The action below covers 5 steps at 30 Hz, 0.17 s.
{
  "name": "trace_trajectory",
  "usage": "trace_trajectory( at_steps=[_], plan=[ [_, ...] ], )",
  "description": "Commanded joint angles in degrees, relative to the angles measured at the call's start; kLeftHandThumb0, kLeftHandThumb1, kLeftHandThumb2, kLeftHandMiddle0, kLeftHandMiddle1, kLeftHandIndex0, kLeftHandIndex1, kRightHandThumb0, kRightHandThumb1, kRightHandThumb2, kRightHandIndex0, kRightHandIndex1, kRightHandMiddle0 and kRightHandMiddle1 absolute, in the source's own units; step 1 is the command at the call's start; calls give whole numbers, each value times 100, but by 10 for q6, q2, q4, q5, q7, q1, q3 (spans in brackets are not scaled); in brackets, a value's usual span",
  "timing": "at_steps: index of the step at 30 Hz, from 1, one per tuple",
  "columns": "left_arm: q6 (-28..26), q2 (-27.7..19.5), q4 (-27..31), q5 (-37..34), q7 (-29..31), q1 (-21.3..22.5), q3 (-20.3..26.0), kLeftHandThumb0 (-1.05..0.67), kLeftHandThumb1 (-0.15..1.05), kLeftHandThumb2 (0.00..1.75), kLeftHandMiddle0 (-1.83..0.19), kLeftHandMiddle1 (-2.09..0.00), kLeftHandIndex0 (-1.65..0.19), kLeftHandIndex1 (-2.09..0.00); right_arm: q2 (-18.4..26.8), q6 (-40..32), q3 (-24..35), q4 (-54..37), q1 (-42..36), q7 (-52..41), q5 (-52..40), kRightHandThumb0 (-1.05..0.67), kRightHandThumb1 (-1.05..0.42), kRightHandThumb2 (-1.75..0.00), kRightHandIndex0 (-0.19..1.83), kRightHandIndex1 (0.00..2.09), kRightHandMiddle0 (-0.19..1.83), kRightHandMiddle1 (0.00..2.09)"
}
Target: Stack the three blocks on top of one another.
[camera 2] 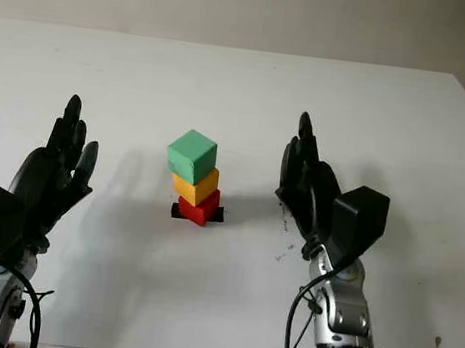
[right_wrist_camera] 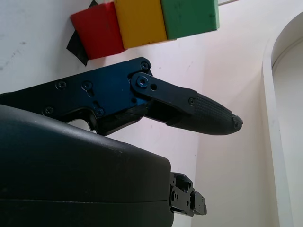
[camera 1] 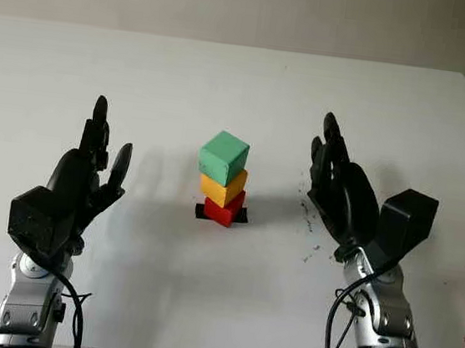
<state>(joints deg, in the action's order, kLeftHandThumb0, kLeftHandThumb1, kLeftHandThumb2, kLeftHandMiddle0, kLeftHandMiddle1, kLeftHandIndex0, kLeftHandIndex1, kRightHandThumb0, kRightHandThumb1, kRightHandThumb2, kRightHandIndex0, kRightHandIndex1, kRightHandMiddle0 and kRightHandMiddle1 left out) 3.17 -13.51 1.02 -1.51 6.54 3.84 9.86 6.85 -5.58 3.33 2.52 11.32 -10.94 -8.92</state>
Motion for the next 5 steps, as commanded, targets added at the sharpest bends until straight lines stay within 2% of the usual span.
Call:
trace_trajectory(
  at_steps=[1,5],
  plan=[
    [8,2,4,-3,0,-3,0,-83,105,58,19,-5,19,-3,-2,-9,3,-20,-10,3,-4,-69,-105,-77,-19,0,-19,0],
    [11,7,10,-4,-2,-9,-2,-82,105,57,18,-5,19,-4,-3,-19,5,-33,-18,8,-6,-69,-105,-76,-19,0,-19,0]
  ],
)
